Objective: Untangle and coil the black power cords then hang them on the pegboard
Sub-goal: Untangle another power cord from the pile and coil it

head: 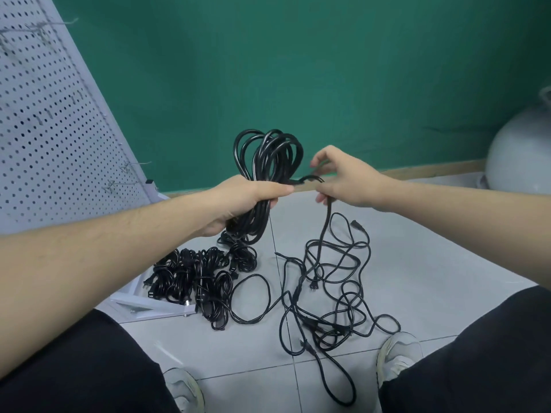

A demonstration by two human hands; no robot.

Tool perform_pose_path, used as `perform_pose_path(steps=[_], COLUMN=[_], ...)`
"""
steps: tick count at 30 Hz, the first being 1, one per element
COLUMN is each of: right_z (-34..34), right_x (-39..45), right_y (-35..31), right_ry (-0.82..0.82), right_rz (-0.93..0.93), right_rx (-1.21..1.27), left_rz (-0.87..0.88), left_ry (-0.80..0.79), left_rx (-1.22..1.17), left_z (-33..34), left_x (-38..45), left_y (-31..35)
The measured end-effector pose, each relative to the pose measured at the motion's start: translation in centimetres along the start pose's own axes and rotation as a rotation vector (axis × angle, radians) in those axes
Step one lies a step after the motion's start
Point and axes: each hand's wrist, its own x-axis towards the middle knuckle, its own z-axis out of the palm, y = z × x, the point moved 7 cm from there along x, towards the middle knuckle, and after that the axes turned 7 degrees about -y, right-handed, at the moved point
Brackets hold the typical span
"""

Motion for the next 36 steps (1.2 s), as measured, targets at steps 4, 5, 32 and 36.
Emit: perform_pose_path(steps=[4,5,32,36], right_z=[-1.9,-3.2,-0.6,-2.0], right_x=[0.1,0.2,-0.8,-1.2], right_y=[0.2,0.7,-2.1,-3.8], right_ry=[0.167,0.274,-0.038,0.031], right_rz=[-0.069,-0.051,-0.074,-0.142], right_rx=[0.287,0.273,0.531,0.486], left_rz=[0.002,0.015,0.135,0.081], left_ry=[-0.125,-0.169,-0.007,0.006], left_rx=[0.242,0.276,-0.375,-0.294], left_z=[0.5,0.5,-2.3,-2.1], left_x=[-0.1,-0.3,0.2,0.5], left_y=[-0.6,-0.7,-0.4,-0.9])
